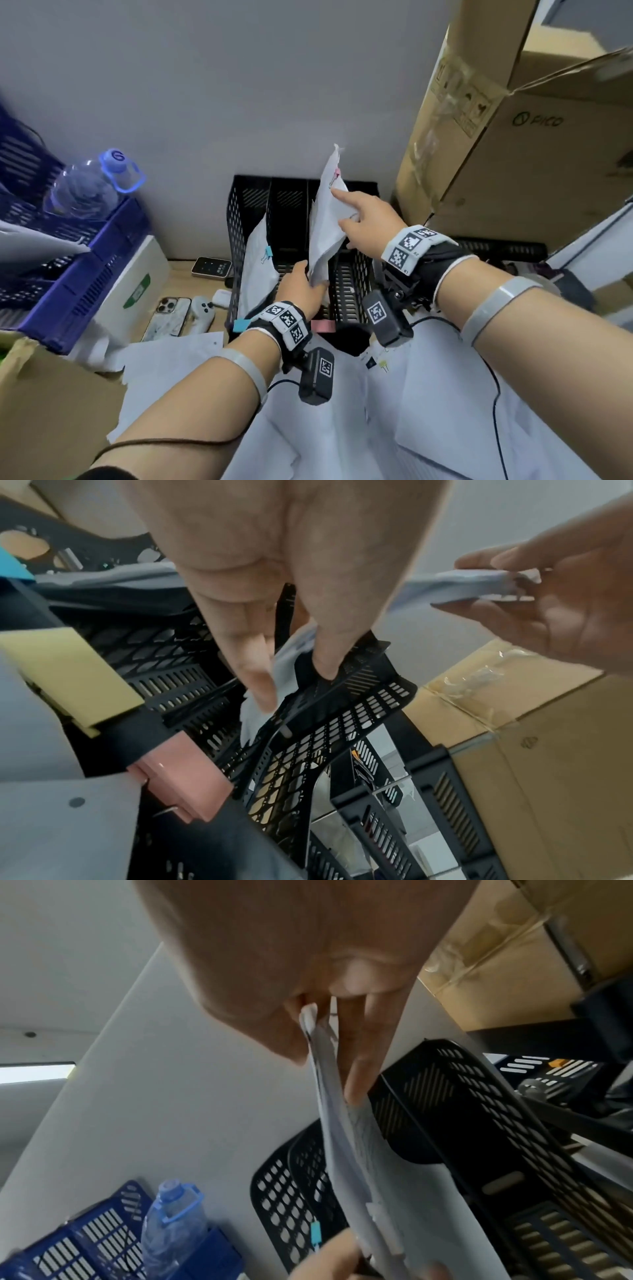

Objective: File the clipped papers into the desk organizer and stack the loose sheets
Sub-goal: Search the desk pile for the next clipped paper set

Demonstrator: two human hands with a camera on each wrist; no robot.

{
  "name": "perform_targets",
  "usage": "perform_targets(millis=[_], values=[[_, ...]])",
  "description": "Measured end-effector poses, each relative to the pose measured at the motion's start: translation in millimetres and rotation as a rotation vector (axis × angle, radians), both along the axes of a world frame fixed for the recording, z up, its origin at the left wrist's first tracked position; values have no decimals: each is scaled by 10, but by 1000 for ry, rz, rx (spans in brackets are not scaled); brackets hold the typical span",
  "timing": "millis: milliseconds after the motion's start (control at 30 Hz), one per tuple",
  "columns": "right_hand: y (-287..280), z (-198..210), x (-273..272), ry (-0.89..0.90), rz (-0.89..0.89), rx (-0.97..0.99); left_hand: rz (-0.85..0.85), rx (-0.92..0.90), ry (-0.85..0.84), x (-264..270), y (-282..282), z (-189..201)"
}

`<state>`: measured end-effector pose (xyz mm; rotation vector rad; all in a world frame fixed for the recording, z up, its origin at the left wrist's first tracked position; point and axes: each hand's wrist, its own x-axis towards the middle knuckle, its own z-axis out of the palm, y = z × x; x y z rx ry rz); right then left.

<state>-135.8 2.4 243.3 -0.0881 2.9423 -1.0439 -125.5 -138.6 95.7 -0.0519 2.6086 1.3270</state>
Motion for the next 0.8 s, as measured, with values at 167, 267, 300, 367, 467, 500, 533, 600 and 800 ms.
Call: perform_targets(millis=[167,267,300,367,467,500,533,600,800], values=[[33,-346,41,-215,120,106,-107,-44,-98,-16,67,-94],[80,-514,110,-292,100,58,-96,25,-207,36,148,-203],[108,-556,144,-290,84,19,-69,53,-216,52,168,-260],[199,-629,238,-279,45,-82,-57,14,-186,140,250,-247],[461,-732,432,-303,-115,-293,-109,92,-199,279,471,-258],[564,-777,495,-317,-179,-347,-139,162,-228,334,556,-272],[709,-833,589,-342,-240,-367,-183,206,-279,395,674,-316],[988,-1026,804,-432,-328,-346,-289,237,-379,534,865,-398],[1954,-1758,1745,-769,-518,-119,-502,-125,-475,942,1433,-919]])
